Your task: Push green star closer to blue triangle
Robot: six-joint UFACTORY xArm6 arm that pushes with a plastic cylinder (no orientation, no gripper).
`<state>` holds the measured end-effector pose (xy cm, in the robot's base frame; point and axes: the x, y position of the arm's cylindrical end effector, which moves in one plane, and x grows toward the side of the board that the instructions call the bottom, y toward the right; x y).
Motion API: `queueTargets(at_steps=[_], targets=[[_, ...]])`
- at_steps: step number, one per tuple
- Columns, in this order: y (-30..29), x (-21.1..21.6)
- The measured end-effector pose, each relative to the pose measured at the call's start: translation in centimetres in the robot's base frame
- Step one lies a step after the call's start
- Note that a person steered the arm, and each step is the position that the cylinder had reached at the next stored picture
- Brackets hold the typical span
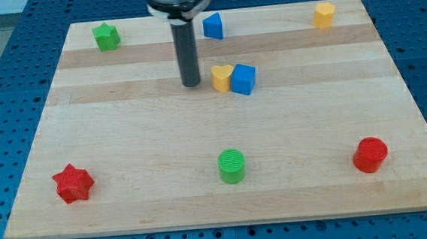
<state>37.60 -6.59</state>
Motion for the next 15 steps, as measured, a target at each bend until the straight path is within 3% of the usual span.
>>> queueTargets(at_steps=[3, 5, 6, 9, 11, 15], targets=[[-19.6, -5.4], [-21.5, -11.6], [-20.1, -13.2], [-10.3, -12.3], [-8.1, -13.4], [1.9, -14.3]])
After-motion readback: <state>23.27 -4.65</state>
